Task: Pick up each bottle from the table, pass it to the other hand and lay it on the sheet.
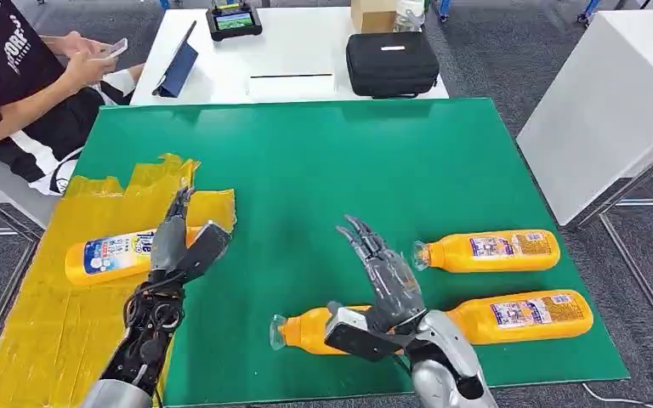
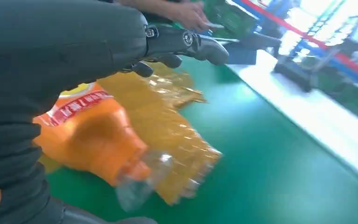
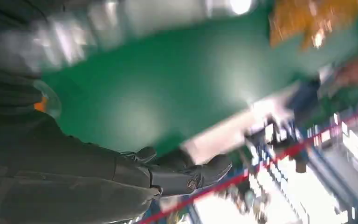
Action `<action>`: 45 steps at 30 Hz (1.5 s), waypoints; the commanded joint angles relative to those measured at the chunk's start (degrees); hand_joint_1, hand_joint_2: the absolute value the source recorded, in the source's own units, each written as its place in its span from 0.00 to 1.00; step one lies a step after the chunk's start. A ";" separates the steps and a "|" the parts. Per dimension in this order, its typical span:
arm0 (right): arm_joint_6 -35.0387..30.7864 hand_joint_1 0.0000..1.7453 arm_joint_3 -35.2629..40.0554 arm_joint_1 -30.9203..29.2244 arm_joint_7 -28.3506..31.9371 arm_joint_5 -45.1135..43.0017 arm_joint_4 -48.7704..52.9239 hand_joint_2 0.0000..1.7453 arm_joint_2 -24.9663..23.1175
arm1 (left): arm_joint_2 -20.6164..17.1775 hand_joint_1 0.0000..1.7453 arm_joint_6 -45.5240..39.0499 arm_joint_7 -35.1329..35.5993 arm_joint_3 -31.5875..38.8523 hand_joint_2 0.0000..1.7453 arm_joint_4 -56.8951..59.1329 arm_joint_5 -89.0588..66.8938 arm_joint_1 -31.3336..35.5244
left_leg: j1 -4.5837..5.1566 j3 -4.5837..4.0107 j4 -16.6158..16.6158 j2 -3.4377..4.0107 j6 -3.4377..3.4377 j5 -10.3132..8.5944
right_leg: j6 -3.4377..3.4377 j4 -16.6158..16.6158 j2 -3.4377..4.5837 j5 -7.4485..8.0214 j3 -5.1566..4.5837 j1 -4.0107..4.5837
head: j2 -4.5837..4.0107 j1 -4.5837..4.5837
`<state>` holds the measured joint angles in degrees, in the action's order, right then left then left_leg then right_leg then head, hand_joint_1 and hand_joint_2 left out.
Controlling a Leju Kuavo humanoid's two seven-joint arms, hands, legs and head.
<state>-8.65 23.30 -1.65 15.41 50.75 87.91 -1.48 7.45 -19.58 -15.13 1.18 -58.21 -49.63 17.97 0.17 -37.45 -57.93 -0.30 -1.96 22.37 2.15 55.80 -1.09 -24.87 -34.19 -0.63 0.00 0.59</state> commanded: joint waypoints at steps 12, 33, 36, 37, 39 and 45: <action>10.00 0.00 7.31 2.47 -2.12 9.77 -4.17 1.00 13.26 | -1.40 0.00 4.27 0.80 -3.44 1.00 -13.94 4.81 -7.11 | -0.03 0.33 0.05 0.01 0.16 0.17 | -0.07 -0.11 0.07 -0.11 0.34 0.02 | 0.00 0.02; 8.17 0.00 3.36 0.86 -20.28 24.86 -11.67 1.00 8.48 | -0.55 0.00 3.98 2.78 -3.00 1.00 -15.99 4.20 -9.78 | -0.04 0.47 0.07 0.00 0.18 0.14 | -0.09 -0.14 0.06 -0.08 0.43 0.03 | 0.00 0.02; 8.31 0.05 3.01 0.84 -20.28 24.96 -11.94 1.00 7.94 | -0.48 0.00 3.99 2.75 -3.02 1.00 -15.85 4.15 -9.71 | -0.05 0.72 0.09 0.08 0.24 0.20 | -0.14 -0.17 0.16 -0.14 0.67 0.03 | 0.00 0.02; 8.31 0.05 3.01 0.84 -20.28 24.96 -11.94 1.00 7.94 | -0.48 0.00 3.99 2.75 -3.02 1.00 -15.85 4.15 -9.71 | -0.04 0.48 0.06 0.05 0.16 0.11 | -0.10 -0.12 0.08 -0.05 0.41 0.03 | 0.00 0.02; 8.31 0.05 3.01 0.84 -20.28 24.96 -11.94 1.00 7.94 | -0.48 0.00 3.99 2.75 -3.02 1.00 -15.85 4.15 -9.71 | -0.06 0.60 0.07 0.03 0.18 0.13 | -0.13 -0.15 0.07 -0.08 0.54 0.04 | 0.00 0.02; 6.46 1.00 0.46 2.01 -18.19 23.04 -10.00 1.00 6.01 | -0.55 0.00 4.50 2.63 -3.45 1.00 -16.38 4.06 -9.81 | -0.06 0.61 0.05 -0.01 0.18 0.12 | -0.12 -0.12 0.04 -0.07 0.54 0.05 | 0.00 0.00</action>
<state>-1.14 26.93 0.19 -4.44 75.58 81.31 6.95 6.95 -15.65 -12.66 -1.70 -75.67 -45.53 7.37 0.16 -37.03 -57.93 -0.29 -1.89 22.43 2.11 55.76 -1.07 -24.88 -33.87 -0.62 0.00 0.59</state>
